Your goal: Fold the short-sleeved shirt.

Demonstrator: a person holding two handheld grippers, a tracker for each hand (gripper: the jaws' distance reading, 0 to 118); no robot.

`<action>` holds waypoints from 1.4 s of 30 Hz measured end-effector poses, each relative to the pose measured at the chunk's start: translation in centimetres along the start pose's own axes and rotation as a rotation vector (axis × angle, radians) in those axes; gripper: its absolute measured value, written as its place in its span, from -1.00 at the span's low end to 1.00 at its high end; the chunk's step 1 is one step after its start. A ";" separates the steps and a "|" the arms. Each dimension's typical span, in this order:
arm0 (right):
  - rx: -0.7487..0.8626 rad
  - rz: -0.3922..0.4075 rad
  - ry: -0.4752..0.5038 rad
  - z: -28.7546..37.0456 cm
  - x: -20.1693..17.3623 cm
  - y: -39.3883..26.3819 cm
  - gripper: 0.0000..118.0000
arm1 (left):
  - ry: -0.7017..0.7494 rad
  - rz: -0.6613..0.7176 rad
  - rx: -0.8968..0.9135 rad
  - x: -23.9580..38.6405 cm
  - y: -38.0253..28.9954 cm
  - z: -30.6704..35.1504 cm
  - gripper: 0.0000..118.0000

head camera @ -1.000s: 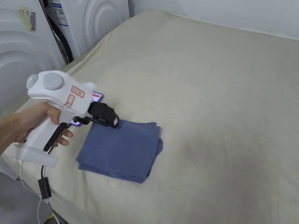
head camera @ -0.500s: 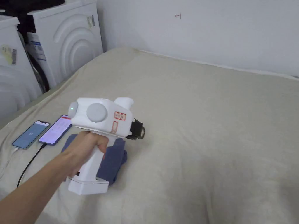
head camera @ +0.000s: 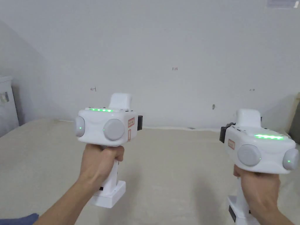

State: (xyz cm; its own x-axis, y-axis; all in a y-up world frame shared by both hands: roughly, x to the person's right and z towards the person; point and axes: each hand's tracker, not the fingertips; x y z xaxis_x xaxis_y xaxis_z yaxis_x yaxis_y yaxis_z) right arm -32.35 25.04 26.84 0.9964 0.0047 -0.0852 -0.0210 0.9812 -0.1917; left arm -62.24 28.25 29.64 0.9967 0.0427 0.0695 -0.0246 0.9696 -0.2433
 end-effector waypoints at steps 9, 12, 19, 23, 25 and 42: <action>0.103 0.004 0.019 1.4 -0.2 4.1 -0.98 | 0.058 -0.046 0.082 2.0 2.5 1.2 -0.94; 0.111 0.026 0.022 1.6 -0.6 4.6 -0.98 | 0.064 -0.017 0.104 1.7 3.4 1.6 -0.90; 0.165 0.033 0.019 1.9 -0.7 6.1 0.18 | 0.140 -0.035 0.100 1.5 4.3 2.7 1.00; 0.180 0.088 0.031 2.4 -1.0 6.9 1.00 | 0.134 0.021 0.198 1.2 4.9 3.1 1.00; 0.159 0.098 0.036 2.6 -1.3 7.2 1.00 | 0.123 0.033 0.178 1.0 5.2 3.3 1.00; 0.069 -0.006 0.052 3.5 -0.6 9.0 1.00 | 0.115 0.047 0.125 0.7 5.4 3.4 1.00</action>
State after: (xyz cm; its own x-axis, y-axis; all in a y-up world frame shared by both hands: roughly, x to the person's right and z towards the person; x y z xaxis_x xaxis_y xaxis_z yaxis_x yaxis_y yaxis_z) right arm -32.83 34.51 28.61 0.9908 -0.0096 -0.1353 -0.0074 0.9922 -0.1247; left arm -61.95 34.30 31.70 0.9963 0.0680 -0.0524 -0.0740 0.9898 -0.1214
